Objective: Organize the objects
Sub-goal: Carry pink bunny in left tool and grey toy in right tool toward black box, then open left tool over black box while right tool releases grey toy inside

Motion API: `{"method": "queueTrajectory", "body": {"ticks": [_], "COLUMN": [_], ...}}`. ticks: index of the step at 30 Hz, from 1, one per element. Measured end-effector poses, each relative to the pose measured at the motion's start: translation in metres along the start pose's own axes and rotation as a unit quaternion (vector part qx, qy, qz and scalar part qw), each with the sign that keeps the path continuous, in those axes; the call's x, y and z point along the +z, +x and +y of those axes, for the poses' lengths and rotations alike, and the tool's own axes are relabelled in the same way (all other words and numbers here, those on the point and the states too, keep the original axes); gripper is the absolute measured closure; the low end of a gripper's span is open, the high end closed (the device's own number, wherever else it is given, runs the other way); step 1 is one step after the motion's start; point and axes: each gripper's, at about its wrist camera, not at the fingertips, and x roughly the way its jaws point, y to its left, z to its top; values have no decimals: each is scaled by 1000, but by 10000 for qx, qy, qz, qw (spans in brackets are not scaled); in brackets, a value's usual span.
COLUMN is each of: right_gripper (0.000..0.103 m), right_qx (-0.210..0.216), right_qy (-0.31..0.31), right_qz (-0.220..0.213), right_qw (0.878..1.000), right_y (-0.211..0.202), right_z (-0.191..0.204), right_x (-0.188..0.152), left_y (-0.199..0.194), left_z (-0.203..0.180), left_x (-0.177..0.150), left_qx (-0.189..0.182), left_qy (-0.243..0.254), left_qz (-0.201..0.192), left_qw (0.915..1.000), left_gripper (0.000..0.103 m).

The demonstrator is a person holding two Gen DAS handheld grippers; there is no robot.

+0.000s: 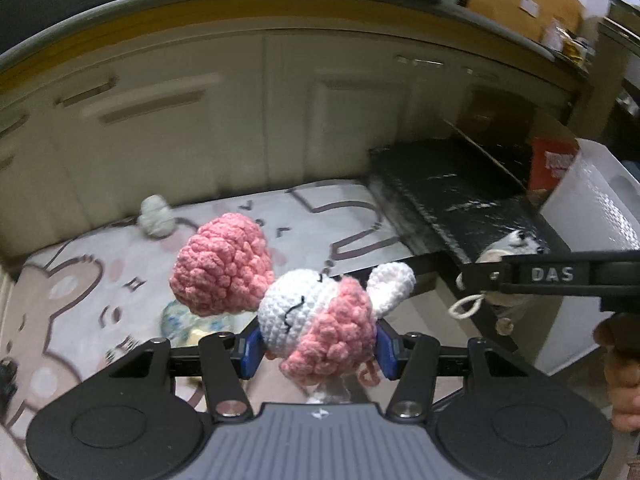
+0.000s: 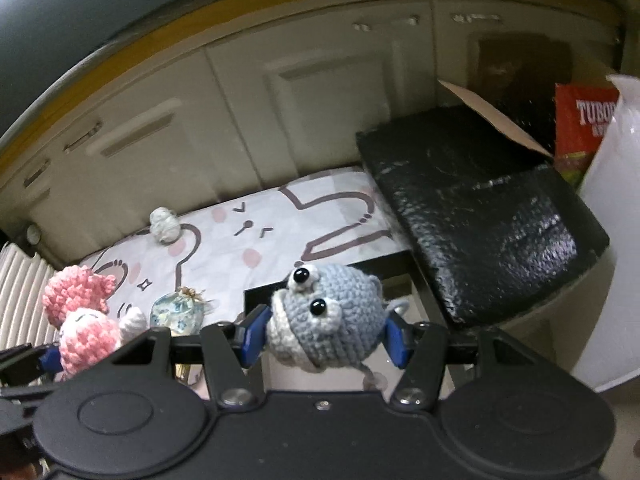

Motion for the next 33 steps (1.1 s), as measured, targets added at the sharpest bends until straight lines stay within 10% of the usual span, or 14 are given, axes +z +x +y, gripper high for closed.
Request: {"method": "queueTrajectory", "body": {"ticks": [21,33], "right_gripper": [43,33], "right_qx": [-403,-199], "right_qy": [326,609], "right_qz": [464,281], "right_qw": [9976,9976], "right_y": [56,68], "right_z": [-25,-24], "right_x": [9,19], "left_y": [87,109], "left_z": [-59,-63], "left_x": [-10,-9], "left_qx": [-744,-1004], "left_qy": [1220,901], "left_qz": [1014,1273], "left_qw": [9845,9826], "left_gripper": [48,34]}}
